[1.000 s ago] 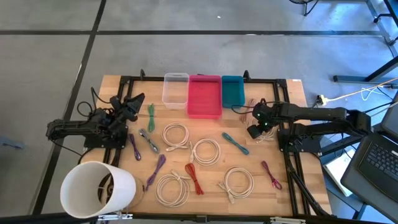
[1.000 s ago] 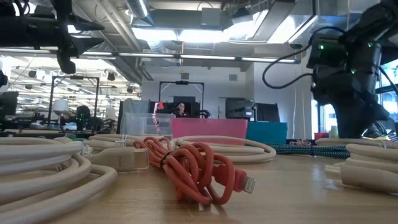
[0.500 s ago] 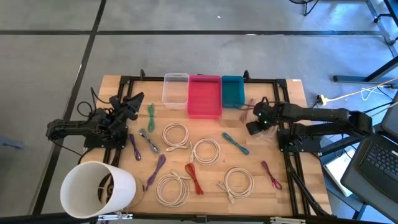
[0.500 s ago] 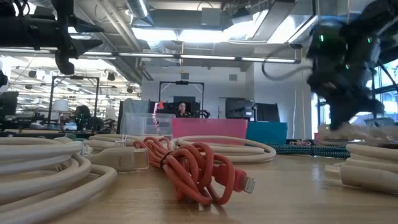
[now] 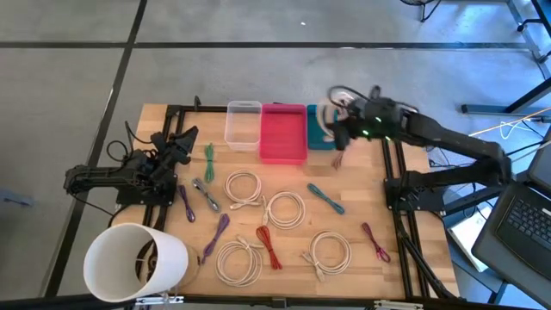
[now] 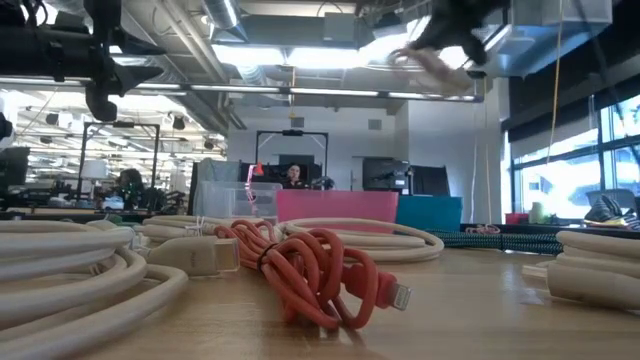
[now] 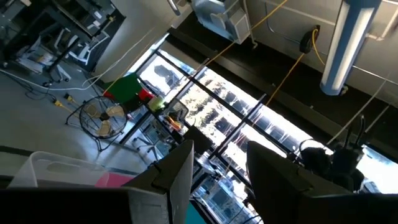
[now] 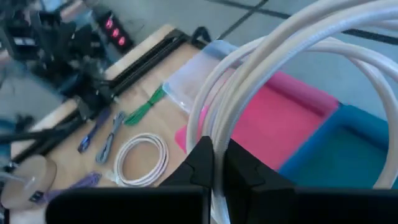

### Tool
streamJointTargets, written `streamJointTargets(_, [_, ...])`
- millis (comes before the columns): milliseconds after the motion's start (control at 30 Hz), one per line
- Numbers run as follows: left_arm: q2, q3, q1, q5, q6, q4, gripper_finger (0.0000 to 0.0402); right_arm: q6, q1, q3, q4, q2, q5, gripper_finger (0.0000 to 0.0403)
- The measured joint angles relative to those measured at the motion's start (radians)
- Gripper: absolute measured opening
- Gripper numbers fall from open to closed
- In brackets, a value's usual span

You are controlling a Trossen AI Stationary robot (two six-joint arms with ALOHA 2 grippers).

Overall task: Pick & Place USB Port
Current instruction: Put the white USB cable into the red bin

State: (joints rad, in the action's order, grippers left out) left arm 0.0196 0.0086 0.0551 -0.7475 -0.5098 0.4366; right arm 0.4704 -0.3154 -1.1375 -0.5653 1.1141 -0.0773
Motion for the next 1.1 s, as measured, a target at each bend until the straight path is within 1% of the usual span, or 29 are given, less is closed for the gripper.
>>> streamJointTargets(133, [0.0, 0.0, 0.0, 0.0, 0.0, 0.0, 0.0143, -0.102, -0.059, -0.133, 0.0, 0.218, 0.165, 0.0015])
streamJointTargets(200, [0.0, 0.0, 0.0, 0.014, 0.0, 0.0, 0.0143, -0.162, -0.076, -0.214, -0.013, 0.322, 0.226, 0.0015])
streamJointTargets(267, [0.0, 0.0, 0.0, 0.031, 0.0, 0.0, 0.0143, -0.22, -0.086, -0.297, -0.042, 0.419, 0.243, 0.0015])
streamJointTargets(400, [0.0, 0.0, 0.0, 0.033, 0.0, 0.0, 0.0143, -0.305, -0.099, -0.442, -0.115, 0.602, 0.257, 0.0015])
streamJointTargets(600, [0.0, 0.0, 0.0, 0.033, 0.0, 0.0, 0.0143, -0.346, -0.122, -0.566, -0.159, 0.837, 0.365, 0.0015])
streamJointTargets(767, [0.0, 0.0, 0.0, 0.034, 0.0, 0.0, 0.0143, -0.344, -0.134, -0.63, -0.174, 0.955, 0.39, 0.0015])
streamJointTargets(1100, [0.0, 0.0, 0.0, 0.034, 0.0, 0.0, 0.0143, -0.347, -0.133, -0.652, -0.205, 1.06, 0.396, 0.0015])
